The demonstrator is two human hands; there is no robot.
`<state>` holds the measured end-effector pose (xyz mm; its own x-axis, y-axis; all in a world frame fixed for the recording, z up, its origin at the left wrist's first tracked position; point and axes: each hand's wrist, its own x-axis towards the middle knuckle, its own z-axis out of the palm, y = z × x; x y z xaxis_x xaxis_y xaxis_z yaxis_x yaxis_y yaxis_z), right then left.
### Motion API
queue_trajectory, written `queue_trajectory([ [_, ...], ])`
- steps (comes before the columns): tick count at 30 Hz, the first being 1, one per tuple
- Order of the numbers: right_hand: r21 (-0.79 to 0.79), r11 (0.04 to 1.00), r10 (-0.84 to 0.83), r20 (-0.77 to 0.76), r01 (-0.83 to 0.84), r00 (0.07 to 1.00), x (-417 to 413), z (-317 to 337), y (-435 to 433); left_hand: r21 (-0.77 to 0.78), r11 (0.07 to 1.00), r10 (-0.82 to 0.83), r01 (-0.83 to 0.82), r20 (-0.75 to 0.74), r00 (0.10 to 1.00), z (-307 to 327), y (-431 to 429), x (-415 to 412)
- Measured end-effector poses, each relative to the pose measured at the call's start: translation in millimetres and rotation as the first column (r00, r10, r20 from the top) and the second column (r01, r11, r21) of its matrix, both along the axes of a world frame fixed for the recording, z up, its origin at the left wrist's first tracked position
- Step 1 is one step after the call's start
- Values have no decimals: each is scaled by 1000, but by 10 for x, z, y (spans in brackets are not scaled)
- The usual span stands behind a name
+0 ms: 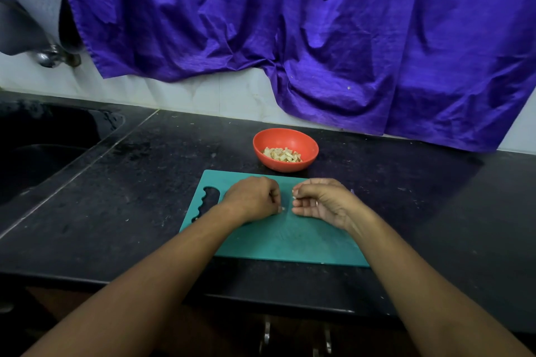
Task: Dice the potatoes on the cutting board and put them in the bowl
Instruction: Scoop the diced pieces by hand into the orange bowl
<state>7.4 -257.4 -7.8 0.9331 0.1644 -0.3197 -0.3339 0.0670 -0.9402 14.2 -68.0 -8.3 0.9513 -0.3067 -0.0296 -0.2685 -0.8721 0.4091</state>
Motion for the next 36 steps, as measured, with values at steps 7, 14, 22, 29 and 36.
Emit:
queue_trajectory([
  [7, 427, 893, -100, -122, 143, 987, -128, 68, -45, 71, 997, -33, 34, -20, 999, 3, -31, -26],
  [14, 610, 754, -112, -247, 244, 963, -199, 68, -37, 89, 993, -80, 79, 17, 997, 48, -77, -65],
  [22, 510, 813, -123, -320, 281, 939, -181, 91, -6, 156, 980, -126, 124, 7, 992, 73, -97, -36],
  [29, 273, 945, -103, -276, 181, 955, -143, 80, 33, 112, 987, -131, 115, 140, 982, 8, -44, -87],
  [36, -62, 997, -51, -138, 43, 989, -149, 49, 104, -31, 993, -106, 115, 206, 973, -72, 41, -121],
])
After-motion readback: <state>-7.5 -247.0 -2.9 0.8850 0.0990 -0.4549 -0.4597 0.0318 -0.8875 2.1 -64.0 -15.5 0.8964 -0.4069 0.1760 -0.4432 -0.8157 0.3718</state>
